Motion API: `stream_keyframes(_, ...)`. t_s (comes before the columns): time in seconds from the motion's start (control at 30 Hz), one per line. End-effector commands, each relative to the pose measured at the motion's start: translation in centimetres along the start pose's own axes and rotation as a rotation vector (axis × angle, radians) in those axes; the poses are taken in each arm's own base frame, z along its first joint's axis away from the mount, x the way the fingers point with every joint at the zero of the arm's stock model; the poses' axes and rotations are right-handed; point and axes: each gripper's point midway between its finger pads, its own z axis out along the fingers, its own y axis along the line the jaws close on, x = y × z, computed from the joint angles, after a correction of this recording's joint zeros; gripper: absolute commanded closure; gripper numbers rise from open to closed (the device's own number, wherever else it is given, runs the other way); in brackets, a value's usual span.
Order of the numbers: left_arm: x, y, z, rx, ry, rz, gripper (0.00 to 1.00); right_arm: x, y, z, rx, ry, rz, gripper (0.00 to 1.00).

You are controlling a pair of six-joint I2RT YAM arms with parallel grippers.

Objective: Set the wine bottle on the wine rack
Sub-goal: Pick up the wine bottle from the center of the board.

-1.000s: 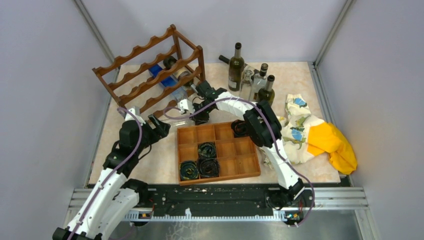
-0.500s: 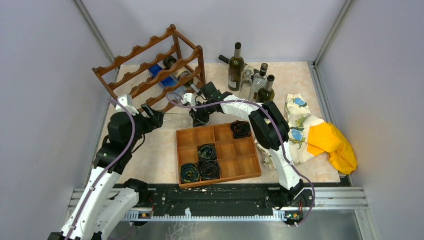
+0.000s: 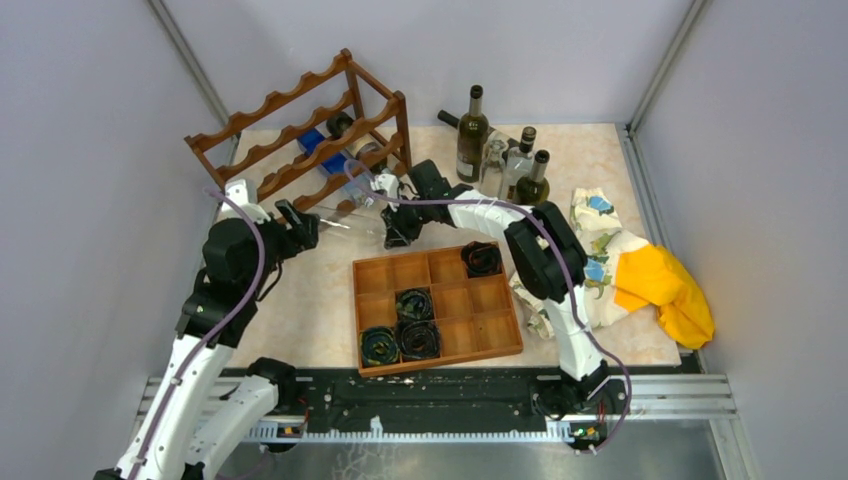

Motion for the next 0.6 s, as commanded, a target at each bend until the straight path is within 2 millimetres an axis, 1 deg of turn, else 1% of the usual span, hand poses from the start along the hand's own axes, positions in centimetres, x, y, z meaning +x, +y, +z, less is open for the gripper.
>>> stream_keyframes(0.0, -2.3, -0.4, -1.0, 0.005, -0.057, 0.016, 0.17, -6.5, 0.4, -2.5, 0.038, -0.171, -0.033, 1.0)
stream_keyframes(0.2, -3.5, -0.7, -1.5, 0.012, -0.09, 0.016, 0.17, -6.9, 0.0, -1.9, 0.091, -0.199, 0.054, 1.0)
stream_keyframes(0.4, -4.8, -1.2, -2.0, 0.025, -0.121, 0.012, 0.17, -7.4, 0.6, -0.6, 0.138, -0.218, 0.164, 1.0)
stream_keyframes(0.57, -5.2, -1.4, -2.2, 0.032, -0.134, 0.007, 0.18, -9.0, 0.8, 0.5, 0.171, -0.264, 0.212, 1.0)
